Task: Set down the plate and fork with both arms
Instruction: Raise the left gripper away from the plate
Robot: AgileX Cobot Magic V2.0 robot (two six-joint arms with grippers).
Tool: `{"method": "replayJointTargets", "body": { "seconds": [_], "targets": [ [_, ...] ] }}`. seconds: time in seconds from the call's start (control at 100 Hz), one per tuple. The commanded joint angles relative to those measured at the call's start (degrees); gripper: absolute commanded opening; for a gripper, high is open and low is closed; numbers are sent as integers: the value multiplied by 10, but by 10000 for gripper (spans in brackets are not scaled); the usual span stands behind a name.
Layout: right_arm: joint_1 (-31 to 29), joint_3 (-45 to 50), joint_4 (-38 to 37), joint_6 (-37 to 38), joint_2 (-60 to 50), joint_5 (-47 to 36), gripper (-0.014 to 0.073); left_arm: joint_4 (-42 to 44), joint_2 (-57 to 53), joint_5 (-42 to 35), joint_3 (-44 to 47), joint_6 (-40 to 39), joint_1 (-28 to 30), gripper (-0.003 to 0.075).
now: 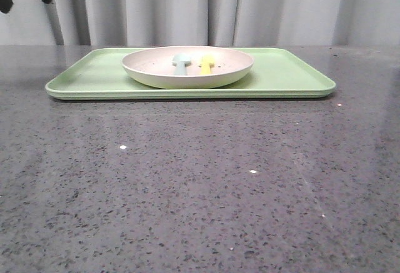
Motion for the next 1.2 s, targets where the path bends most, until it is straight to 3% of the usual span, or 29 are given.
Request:
{"method": "replayJointTargets", "body": {
  "seconds": [0.0,0.26,0.79,1.19],
  "targets": [
    [-3,-20,-5,-2,7,-33,555,37,-65,-16,21,-24,1,441],
    [-3,-20,-5,-2,7,-33,555,114,-189,-70,183,-67,1,441],
    [-3,-20,-5,-2,7,-31,555,135,-425,-101,439,-92,24,441],
    [-3,-20,6,-2,7,-33,555,124,-564,-90,531,-92,53,441]
  ]
}}
